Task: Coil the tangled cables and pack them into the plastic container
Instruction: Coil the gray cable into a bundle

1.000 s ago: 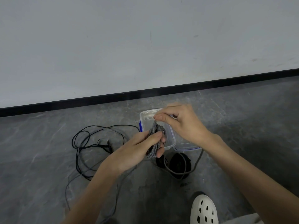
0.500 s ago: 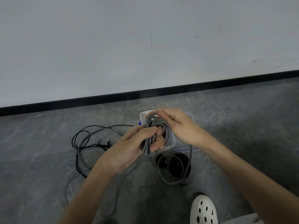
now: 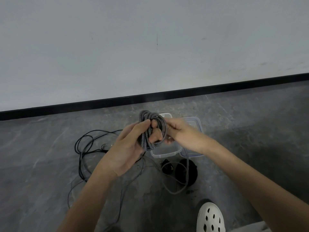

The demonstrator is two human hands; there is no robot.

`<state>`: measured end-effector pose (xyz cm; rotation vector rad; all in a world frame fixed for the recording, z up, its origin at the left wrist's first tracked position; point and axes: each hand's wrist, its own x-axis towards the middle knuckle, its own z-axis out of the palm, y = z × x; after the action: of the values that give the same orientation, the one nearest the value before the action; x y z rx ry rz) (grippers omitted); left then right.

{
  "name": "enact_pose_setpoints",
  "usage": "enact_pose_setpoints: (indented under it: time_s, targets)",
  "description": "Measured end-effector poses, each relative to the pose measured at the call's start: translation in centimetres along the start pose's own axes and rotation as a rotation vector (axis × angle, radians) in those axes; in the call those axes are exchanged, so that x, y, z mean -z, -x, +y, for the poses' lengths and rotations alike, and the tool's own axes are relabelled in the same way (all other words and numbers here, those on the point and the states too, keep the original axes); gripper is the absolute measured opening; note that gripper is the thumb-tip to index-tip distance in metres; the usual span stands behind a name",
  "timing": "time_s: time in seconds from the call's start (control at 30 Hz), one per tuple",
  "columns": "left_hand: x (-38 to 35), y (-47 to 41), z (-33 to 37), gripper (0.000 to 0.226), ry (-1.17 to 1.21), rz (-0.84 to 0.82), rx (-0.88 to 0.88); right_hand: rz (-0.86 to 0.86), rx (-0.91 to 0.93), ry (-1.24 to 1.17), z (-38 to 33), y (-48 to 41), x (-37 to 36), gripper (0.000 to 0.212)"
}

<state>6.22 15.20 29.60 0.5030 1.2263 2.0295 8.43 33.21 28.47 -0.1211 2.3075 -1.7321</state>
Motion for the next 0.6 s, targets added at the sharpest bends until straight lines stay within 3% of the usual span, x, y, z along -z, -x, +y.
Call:
enact_pose_setpoints:
  time_s: [0.13,0.3,0.6]
  targets:
    - [-0.2,-0.2,-0.1,0.024,0.073,0.054,-0.031,0.022,-0.032,0.040,-0.5,0.1,-0.8,0.023]
    - [0.6,-0.3,0.2,0.018,0.148,0.155,-0.110,-0.089,-0.114,0.171,-0.7,0.6,-2.6,0.034]
    - [0.9,-0.8,0.1,0.027,0.111,0.297,-0.178,-0.145,-0.223,0.154,-1.4,0.7,-3.9,0.020]
